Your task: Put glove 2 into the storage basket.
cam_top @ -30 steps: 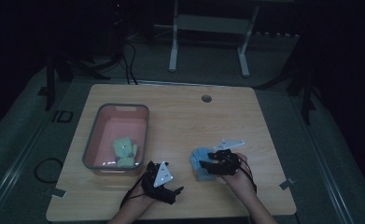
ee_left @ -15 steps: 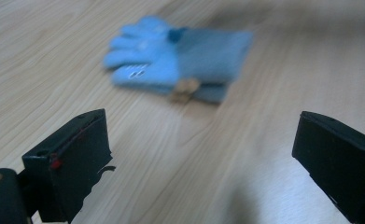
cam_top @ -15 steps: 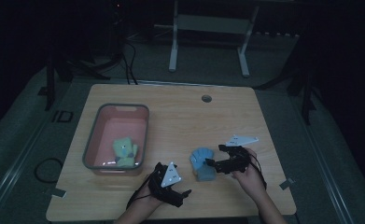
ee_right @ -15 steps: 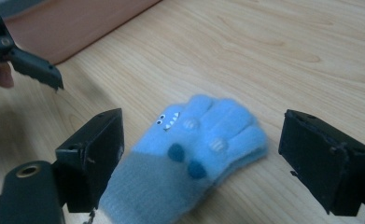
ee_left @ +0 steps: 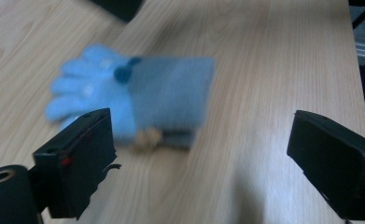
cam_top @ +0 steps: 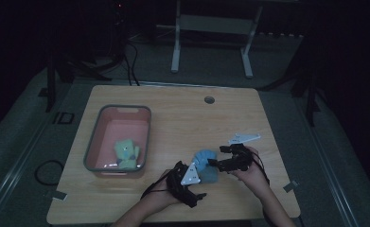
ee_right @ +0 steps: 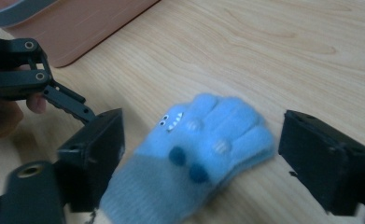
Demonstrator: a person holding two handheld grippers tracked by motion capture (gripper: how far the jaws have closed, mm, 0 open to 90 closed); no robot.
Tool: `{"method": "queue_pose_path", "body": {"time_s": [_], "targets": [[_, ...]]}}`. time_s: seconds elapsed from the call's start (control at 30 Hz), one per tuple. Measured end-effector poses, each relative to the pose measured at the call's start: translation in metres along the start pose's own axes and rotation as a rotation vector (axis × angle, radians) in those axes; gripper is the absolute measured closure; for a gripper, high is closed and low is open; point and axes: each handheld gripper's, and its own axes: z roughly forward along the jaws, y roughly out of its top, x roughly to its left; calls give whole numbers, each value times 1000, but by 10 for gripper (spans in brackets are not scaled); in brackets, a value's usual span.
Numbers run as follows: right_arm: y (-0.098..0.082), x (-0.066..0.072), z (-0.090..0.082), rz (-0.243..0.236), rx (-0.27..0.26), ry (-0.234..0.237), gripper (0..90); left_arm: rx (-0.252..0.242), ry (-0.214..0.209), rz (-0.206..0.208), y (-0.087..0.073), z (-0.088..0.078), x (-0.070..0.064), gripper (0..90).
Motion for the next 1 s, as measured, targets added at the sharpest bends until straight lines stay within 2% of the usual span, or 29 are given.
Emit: {"method": "queue_pose_path", "body": {"time_s": [0.1, 0.17, 0.27, 0.37, 0.5, 0.53, 0.57, 0.67, 0.77, 0.87, 1.0], "targets": [[4, -4, 7, -6, 24, -31, 326, 10, -8, 34, 7, 7, 4, 153], [6, -7, 13, -16, 43, -48, 330, 12, -16, 52, 11, 13, 6, 168], [6, -11, 24, 0, 58, -46, 329, 32, -24, 89, 13, 22, 9, 199], [2, -16, 34, 5, 75, -67, 329, 52, -38, 102, 12, 31, 12, 222], [-5, -18, 43, 10, 99, -66, 330, 86, -55, 124, 8, 41, 13, 304], [-5, -18, 43, 10, 99, -66, 330, 86, -55, 124, 8, 41, 13, 324], [-6, -18, 45, 10, 101, -63, 330, 103, -57, 144, 6, 43, 13, 324], [-12, -17, 49, -5, 123, -61, 340, 103, -45, 157, 6, 43, 13, 399], [-13, -17, 49, -3, 126, -61, 357, 104, -40, 161, 5, 43, 13, 442], [-13, -14, 50, -27, 145, -72, 372, 107, -34, 166, 4, 42, 14, 529], [-11, -13, 50, -38, 159, -64, 458, 118, -30, 165, 5, 42, 14, 622]]}}
